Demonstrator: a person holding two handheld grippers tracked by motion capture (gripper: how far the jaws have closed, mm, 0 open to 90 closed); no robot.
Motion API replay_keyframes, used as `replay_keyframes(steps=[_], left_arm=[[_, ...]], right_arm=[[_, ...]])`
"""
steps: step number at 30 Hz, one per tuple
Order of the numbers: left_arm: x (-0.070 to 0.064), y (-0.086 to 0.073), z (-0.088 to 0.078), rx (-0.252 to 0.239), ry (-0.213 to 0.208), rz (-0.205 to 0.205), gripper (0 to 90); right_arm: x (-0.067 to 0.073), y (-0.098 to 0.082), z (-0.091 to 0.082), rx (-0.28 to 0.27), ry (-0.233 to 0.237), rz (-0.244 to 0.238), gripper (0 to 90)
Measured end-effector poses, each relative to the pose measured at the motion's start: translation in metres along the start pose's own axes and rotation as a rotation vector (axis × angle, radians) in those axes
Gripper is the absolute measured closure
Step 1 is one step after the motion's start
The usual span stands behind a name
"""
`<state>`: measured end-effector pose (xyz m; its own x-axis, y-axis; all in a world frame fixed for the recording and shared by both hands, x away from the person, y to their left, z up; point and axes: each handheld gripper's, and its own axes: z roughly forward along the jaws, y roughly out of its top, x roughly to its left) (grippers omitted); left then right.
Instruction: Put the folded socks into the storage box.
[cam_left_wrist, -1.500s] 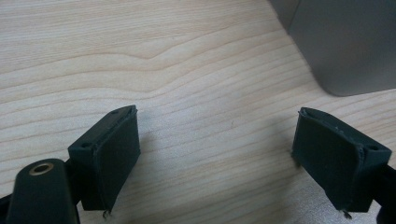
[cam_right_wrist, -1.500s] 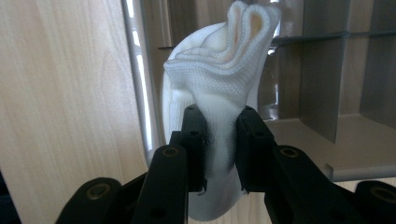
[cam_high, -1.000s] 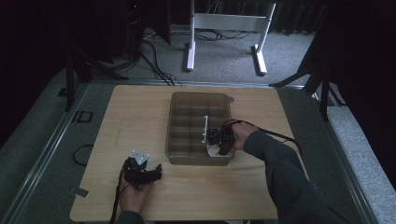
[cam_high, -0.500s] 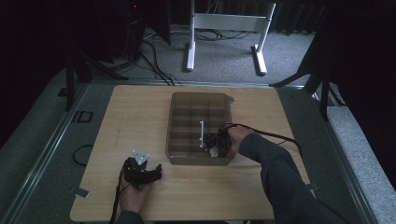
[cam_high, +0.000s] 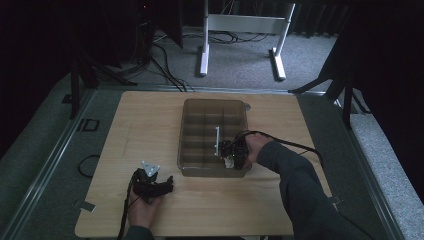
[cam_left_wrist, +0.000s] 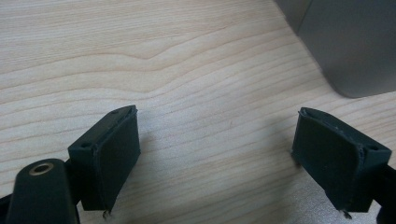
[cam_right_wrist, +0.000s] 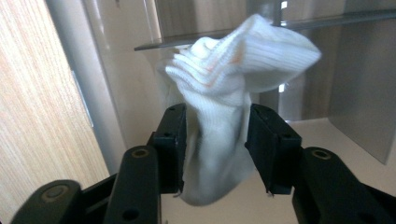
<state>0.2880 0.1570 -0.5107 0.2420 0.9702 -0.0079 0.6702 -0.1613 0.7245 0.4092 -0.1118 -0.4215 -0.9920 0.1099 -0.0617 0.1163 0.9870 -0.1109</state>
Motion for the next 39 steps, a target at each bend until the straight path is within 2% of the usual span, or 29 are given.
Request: replay_keyframes(steps=[6,11,16,23,26,39], left_arm=[[0.0,0.0,0.0,0.0,0.0,-0.001,15.1],[0.0,0.0,0.0,-0.002,0.001,-0.002,15.2],[0.0,0.0,0.0,0.0,0.0,0.0,15.1],[0.0,0.0,0.0,-0.001,0.0,-0.001,15.1],[0.0,0.0,0.0,0.001,-0.001,0.001,15.1],[0.0,0.0,0.0,0.001,0.0,0.001,15.1]], right_arm=[[-0.004,-0.005,-0.012,-0.042,-0.004,0.023,53.4],[-0.005,-0.011,-0.024,-0.102,0.002,0.037,53.8],[-0.004,-0.016,-0.032,-0.142,-0.001,0.037,61.9],[0.0,-0.016,-0.03,-0.139,-0.009,0.019,81.2],[0.001,-0.014,-0.028,-0.134,-0.012,0.015,85.4],[0.002,-0.009,-0.021,-0.118,-0.018,0.016,88.7]])
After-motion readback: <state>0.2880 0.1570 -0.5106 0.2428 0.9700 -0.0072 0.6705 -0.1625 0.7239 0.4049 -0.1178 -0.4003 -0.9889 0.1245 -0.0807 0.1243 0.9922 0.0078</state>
